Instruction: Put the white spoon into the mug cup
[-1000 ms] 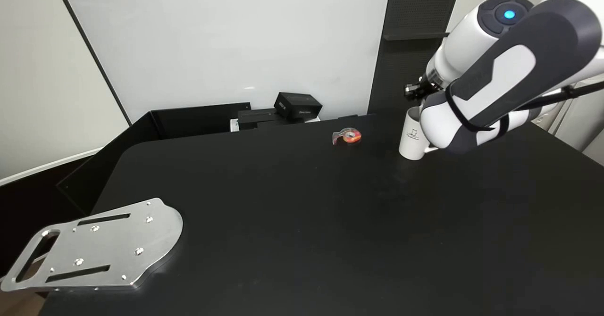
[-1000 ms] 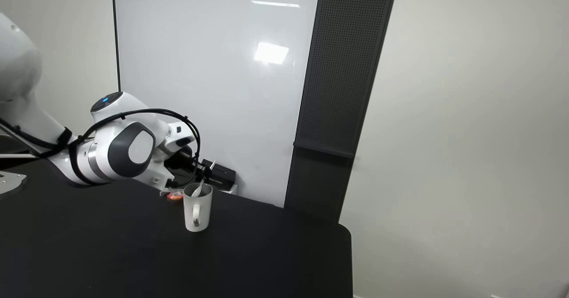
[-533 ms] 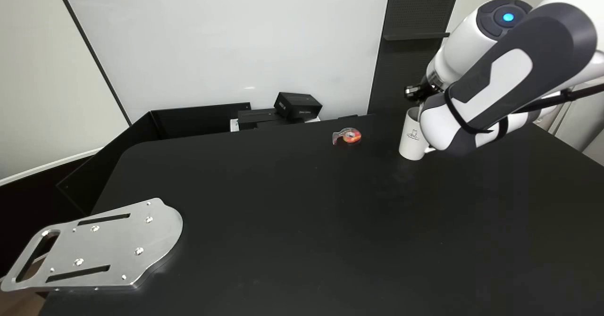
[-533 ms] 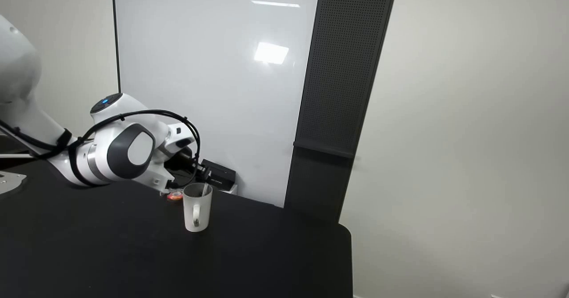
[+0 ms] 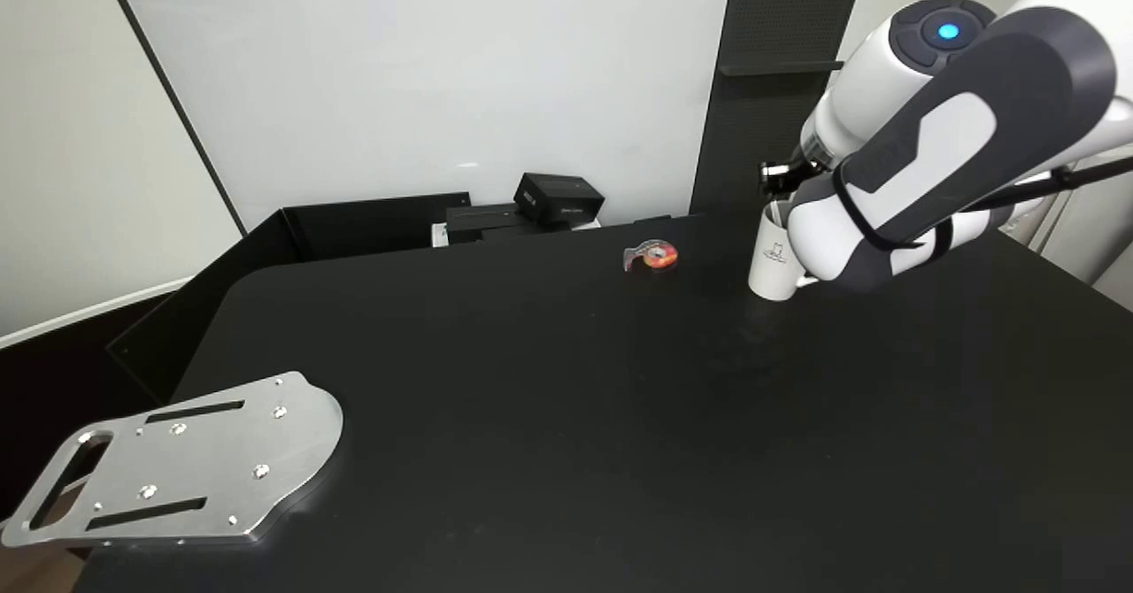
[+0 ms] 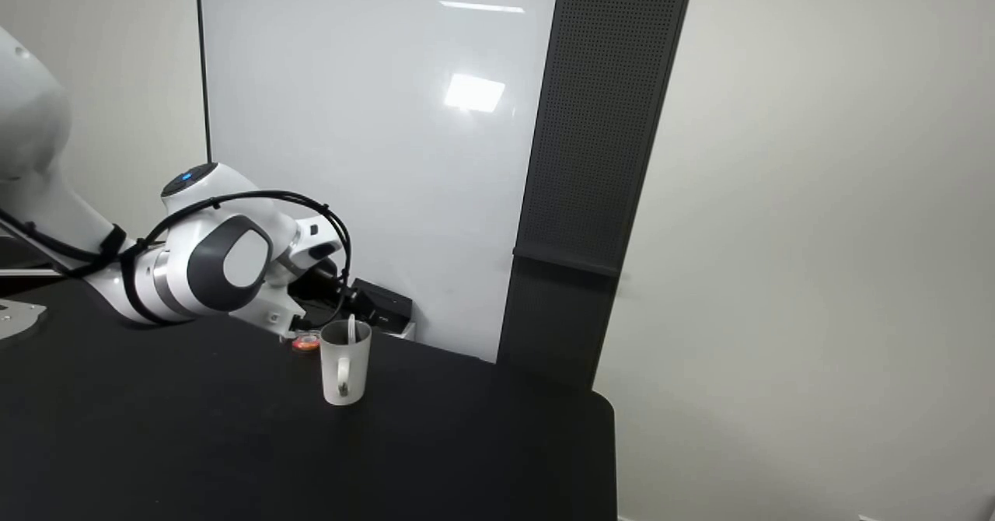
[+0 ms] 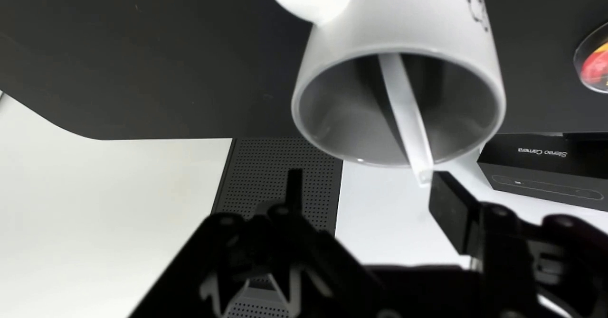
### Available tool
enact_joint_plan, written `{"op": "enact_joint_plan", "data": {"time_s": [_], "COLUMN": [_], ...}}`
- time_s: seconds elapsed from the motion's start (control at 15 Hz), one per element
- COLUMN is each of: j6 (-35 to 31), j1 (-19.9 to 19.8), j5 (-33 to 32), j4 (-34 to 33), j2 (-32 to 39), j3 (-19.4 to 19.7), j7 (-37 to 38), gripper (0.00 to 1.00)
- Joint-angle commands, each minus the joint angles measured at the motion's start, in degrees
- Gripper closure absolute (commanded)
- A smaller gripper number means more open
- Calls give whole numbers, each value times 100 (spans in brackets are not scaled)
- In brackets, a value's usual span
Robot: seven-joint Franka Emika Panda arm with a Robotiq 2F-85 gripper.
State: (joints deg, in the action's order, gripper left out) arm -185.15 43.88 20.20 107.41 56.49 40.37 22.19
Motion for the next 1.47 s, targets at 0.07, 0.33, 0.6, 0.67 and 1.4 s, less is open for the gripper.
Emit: {"op": "enact_joint_plan", "data": {"time_s": [0.07,0.33,0.6,0.67,1.4], "j6": [545,958,1567,1710,3117], "j1": [-18,-142,-486,-619,-2496], "j5": [-193,-537,-1035,-1162,-2119], "j4": [-42,-101,-180,-198,-483], "j2": [-339,-719,-1211,-1324,-1919], "j3": [34,-105,-511,-664,-2781], "j7": [-103,-170,-254,-267,-397], "gripper": [0,0,0,0,0]}}
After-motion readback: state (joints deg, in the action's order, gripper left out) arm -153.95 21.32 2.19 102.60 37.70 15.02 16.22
